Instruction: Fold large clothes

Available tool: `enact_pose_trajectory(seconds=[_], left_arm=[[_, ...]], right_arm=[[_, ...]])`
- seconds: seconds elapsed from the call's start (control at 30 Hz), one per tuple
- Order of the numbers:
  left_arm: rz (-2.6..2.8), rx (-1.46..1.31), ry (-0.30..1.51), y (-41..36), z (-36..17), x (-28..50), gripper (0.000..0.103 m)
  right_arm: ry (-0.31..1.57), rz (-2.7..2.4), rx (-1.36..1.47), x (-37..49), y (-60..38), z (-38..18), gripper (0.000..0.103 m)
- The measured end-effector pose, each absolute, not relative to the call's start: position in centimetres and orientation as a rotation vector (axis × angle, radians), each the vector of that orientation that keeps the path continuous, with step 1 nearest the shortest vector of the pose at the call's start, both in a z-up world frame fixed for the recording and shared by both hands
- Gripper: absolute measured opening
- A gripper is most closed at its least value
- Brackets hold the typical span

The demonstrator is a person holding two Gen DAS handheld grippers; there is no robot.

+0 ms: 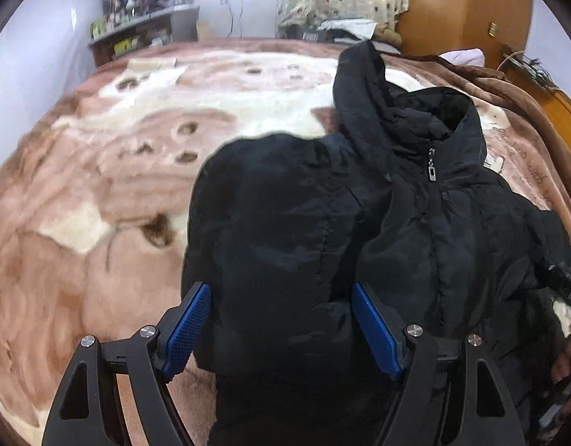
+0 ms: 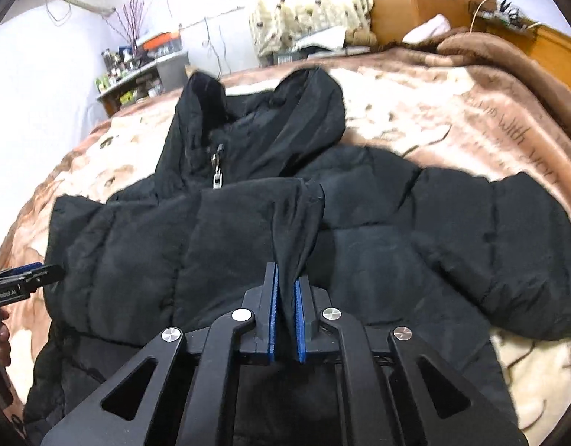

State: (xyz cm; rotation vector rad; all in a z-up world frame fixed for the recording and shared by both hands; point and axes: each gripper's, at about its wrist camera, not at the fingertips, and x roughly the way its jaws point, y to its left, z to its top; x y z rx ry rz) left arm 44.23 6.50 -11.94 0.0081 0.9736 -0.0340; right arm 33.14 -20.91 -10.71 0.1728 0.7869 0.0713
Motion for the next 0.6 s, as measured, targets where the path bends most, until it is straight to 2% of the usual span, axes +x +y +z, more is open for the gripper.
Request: enact_pose_trajectory(seconds=[0.13, 0.27, 0.6], left_arm=[[0.001, 0.033, 0.963, 6.4, -12.3, 45.0, 0.078], [0.035, -0.037, 1.069, 7.3, -14.5, 47.1, 0.078], [0.085, 0.02, 1.081, 6.9, -16.3, 47.9, 0.093]], right_arm=[[0.789, -0.013, 0.138, 33.4, -21.6, -10.7, 0.007], [0.866, -0.026, 0.126, 34.6, -21.9, -12.8, 0.008], [0.917, -0.046, 0.065, 35.0, -22.5, -15.3, 0.024]])
